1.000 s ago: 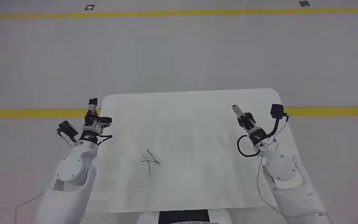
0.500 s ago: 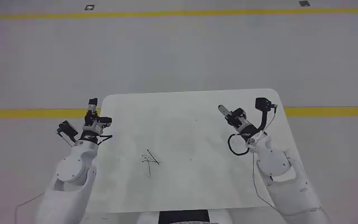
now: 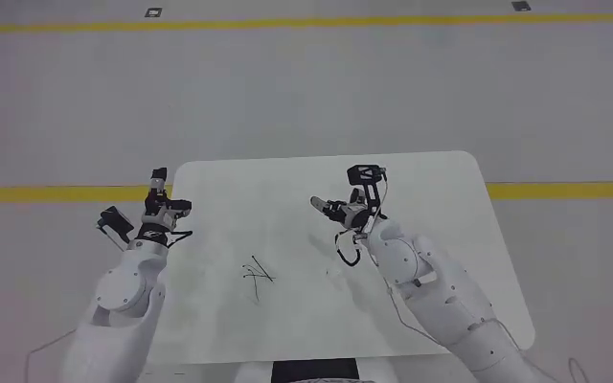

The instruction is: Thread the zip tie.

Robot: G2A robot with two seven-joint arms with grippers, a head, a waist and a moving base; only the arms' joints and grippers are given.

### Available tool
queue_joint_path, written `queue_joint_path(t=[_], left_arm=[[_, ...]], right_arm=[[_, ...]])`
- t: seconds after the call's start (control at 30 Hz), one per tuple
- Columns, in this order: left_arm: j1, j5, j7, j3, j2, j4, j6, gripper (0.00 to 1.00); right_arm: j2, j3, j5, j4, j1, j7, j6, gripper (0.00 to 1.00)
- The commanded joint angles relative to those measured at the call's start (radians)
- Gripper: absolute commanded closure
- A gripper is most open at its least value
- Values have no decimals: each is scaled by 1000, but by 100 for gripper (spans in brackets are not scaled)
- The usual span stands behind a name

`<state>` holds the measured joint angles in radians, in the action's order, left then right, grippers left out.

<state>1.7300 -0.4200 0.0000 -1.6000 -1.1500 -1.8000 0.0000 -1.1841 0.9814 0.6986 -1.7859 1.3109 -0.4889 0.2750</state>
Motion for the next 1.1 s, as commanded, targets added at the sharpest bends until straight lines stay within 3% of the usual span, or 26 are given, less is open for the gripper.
queue_joint_path(t=[0.0,0.3,0.33,0.37,0.43,0.57,0.77,0.87,1.07], left_arm=[[0,0,0,0,0,0,0,0],[0,0,0,0,0,0,0,0],[0,0,0,0,0,0,0,0],[0,0,0,0,0,0,0,0],[0,0,0,0,0,0,0,0],[0,0,0,0,0,0,0,0],[0,0,0,0,0,0,0,0],[0,0,0,0,0,0,0,0],[0,0,0,0,0,0,0,0]], right_arm=[[0,0,0,0,0,0,0,0],[0,0,0,0,0,0,0,0],[0,-18,29,-13,-11,-20,-25,0],[0,-54,104,-17,-49,-83,-55,0],[-11,-100,150,-11,-115,-166,-57,0],[-45,-204,179,28,-245,-269,-62,0],[-121,-401,223,139,-435,-453,-85,0],[-162,-471,173,205,-489,-536,-115,0],[-165,-474,168,212,-494,-540,-116,0]])
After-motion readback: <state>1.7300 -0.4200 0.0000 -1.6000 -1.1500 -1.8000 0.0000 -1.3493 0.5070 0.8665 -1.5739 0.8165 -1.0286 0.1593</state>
